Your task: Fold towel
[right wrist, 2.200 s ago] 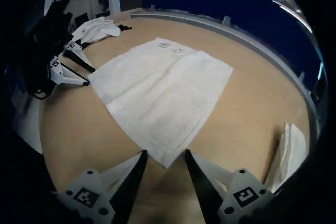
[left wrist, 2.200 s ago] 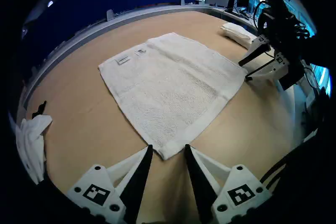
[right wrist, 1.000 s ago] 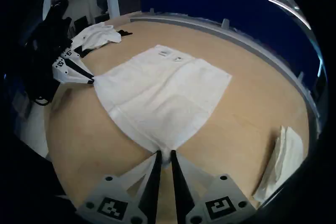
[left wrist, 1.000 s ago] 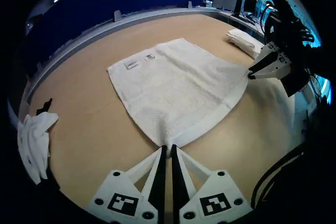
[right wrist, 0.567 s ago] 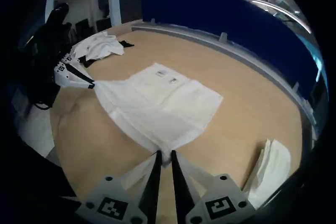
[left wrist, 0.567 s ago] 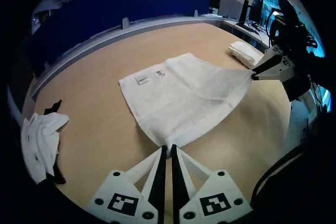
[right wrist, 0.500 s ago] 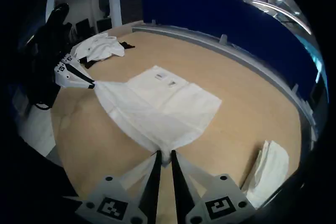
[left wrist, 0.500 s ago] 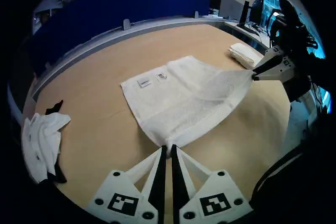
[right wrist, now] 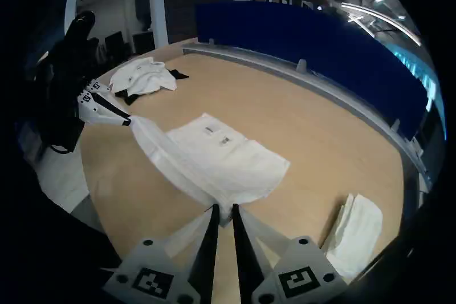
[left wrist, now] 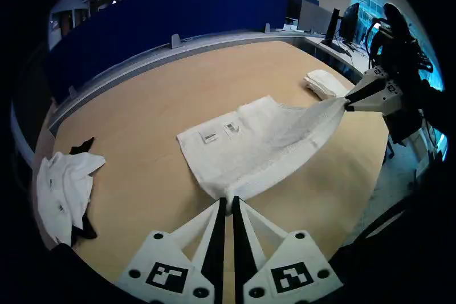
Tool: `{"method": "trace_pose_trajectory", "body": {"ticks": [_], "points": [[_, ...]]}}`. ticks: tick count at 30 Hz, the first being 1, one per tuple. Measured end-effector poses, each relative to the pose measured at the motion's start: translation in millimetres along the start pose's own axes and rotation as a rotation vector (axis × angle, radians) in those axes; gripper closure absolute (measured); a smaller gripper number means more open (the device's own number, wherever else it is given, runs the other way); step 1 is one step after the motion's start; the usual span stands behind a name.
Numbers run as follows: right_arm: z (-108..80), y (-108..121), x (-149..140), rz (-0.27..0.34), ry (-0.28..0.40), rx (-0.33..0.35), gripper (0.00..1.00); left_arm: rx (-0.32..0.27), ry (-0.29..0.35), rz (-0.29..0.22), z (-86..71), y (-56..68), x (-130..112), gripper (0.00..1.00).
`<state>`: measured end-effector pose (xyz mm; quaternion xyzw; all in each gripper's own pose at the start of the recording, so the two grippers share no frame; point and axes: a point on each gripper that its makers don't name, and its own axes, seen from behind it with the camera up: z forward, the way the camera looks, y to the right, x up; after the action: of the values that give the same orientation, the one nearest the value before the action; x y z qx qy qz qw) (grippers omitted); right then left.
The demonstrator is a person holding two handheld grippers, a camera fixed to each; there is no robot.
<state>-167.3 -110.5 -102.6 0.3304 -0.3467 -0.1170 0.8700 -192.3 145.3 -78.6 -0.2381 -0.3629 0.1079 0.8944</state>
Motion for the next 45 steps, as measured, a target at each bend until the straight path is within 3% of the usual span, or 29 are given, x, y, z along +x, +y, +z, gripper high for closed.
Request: {"method": "trace_pose_trajectory", "body": {"ticks": [11, 23, 45], "points": [[-2.7, 0.5, 0.0, -0.009, -0.011, 0.002, 0.83, -0.002, -0.002, -0.006, -2.3, 5.0, -1.1, 0.92], [8.9, 9.1, 0.3, -0.015, -0.035, 0.001, 0.83, 0.008, -0.002, -0.029, 4.2, -5.6, 7.4, 0.92], [69.5, 56.7, 3.2, 0.031, -0.097, -0.011, 0.83, 0.047, -0.021, -0.023, 75.1, -41.7, 34.6, 0.92]]}}
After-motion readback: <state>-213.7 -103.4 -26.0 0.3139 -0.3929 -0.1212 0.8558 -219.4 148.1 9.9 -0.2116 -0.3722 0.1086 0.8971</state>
